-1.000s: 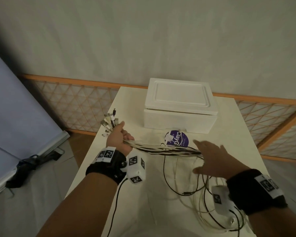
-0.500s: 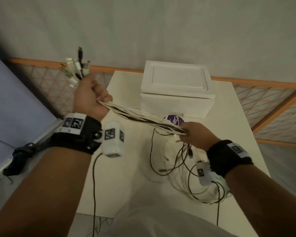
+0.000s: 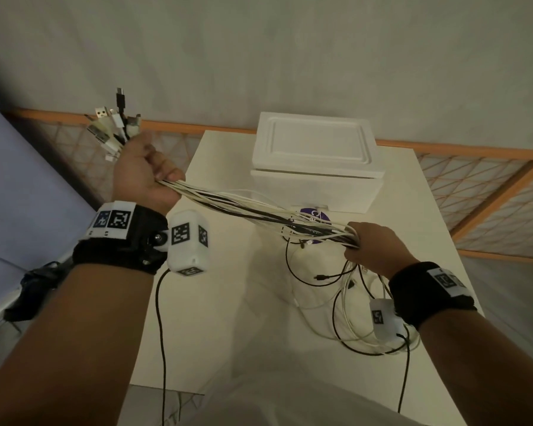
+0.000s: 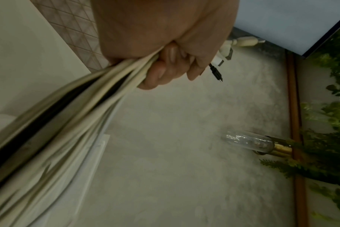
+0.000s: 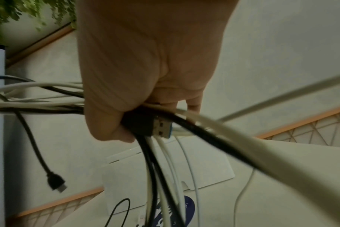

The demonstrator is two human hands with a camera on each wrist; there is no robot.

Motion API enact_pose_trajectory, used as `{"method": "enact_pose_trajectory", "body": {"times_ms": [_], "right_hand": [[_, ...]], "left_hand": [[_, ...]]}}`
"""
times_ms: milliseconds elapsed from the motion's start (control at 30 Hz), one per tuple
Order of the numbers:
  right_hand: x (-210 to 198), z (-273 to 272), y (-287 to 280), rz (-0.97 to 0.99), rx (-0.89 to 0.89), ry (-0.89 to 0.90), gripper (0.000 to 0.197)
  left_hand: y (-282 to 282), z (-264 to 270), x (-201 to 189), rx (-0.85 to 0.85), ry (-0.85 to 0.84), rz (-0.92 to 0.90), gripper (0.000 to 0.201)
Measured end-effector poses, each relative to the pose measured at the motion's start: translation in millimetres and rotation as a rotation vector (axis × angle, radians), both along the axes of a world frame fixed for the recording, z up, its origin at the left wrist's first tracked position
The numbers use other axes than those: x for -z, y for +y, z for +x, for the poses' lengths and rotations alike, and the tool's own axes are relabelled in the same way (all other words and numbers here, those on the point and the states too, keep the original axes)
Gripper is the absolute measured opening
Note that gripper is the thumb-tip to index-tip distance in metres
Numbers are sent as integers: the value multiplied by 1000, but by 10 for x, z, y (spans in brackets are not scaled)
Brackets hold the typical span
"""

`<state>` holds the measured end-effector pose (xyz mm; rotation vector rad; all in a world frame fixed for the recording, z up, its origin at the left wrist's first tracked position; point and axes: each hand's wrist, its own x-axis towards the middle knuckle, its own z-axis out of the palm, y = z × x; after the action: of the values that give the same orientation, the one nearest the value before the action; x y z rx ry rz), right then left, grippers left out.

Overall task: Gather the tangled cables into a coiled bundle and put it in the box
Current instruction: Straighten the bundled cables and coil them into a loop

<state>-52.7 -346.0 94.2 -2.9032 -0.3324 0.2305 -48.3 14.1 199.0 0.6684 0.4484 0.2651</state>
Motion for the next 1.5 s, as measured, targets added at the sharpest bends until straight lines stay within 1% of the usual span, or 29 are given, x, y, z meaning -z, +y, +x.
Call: {"method": "enact_pose_trajectory", "body": {"times_ms": [167, 300, 333, 367, 400, 433, 467, 500, 533, 567, 600, 633, 667, 700, 733, 800, 833, 867, 933, 967, 1033, 1100, 1167, 1200, 1233, 1300, 1367, 1433, 1500], "right_hand": [[-39, 22, -69, -72, 83, -147, 14], [-44, 4, -137, -160, 212, -405, 14], [-57, 4, -159, -170, 239, -425, 14], [-83, 2, -178, -183, 248, -385, 15], [-113, 4, -200, -205, 250, -277, 20], [-136, 7, -218, -227, 240, -137, 35], [-165, 16, -217, -237, 215, 32, 62], [-233, 28, -181, -178, 178, 193, 95], [-325, 30, -106, -9, 144, 284, 119], [-437, 25, 27, 233, 110, 289, 126], [-552, -2, 203, 500, 75, 242, 119], [-647, -30, 398, 734, 30, 181, 105], [-736, -60, 600, 897, -23, 146, 88], [-803, -87, 790, 990, -78, 139, 75], [-842, -113, 956, 1031, -128, 137, 66], [-868, -144, 1200, 1036, -201, 79, 57], [-868, -145, 1276, 1035, -220, 39, 58], [-873, -140, 1329, 1024, -241, 17, 61], [-883, -123, 1405, 943, -291, 38, 63], [-885, -118, 1439, 882, -317, 69, 59], [-867, -107, 1515, 745, -349, 105, 47], [-853, -88, 1589, 673, -356, 117, 37], [-836, -50, 1651, 623, -387, 149, 34], [-830, -39, 1681, 585, -414, 152, 33], [-822, -28, 1707, 570, -433, 155, 30], [-797, -13, 1738, 638, -414, 165, 24], [-760, 9, 1745, 708, -392, 155, 17], [-697, 55, 1728, 653, -443, 97, 23], [-617, 68, 1694, 611, -535, 35, 38]], "left_hand": [[-115, 4, -128, 3, -27, 19, 45], [-201, 6, -92, -4, -7, 45, 46], [-220, 4, -34, 0, 14, 58, 47], [-250, -4, 40, 10, 43, 82, 47], [-288, -12, 136, 32, 86, 127, 47], [-336, -33, 241, 69, 131, 189, 44], [-395, -65, 347, 122, 165, 255, 39], [-470, -108, 447, 180, 182, 320, 33], [-559, -151, 543, 235, 183, 390, 28], [-656, -198, 612, 280, 166, 467, 24], [-757, -242, 665, 313, 143, 550, 23], [-858, -286, 702, 342, 119, 637, 22], [-943, -328, 718, 379, 87, 714, 19], [-1016, -371, 715, 427, 46, 780, 13], [-1065, -406, 701, 480, 6, 825, 10], [-1105, -474, 646, 585, -59, 903, 22], [-1101, -502, 630, 628, -75, 938, 30], [-1088, -524, 621, 664, -79, 969, 33], [-1051, -561, 601, 723, -63, 1040, 25], [-1018, -567, 596, 750, -51, 1074, 19], [-951, -559, 588, 769, -10, 1115, 14], [-894, -570, 570, 774, 5, 1120, 20], [-852, -588, 575, 786, -15, 1139, 31], [-832, -586, 593, 792, -35, 1148, 32], [-823, -588, 611, 795, -50, 1148, 31], [-838, -599, 651, 777, -42, 1115, 18], [-894, -621, 704, 743, -9, 1015, 3], [-930, -614, 797, 677, 50, 919, 17], [-944, -567, 848, 635, 108, 859, 19]]}}
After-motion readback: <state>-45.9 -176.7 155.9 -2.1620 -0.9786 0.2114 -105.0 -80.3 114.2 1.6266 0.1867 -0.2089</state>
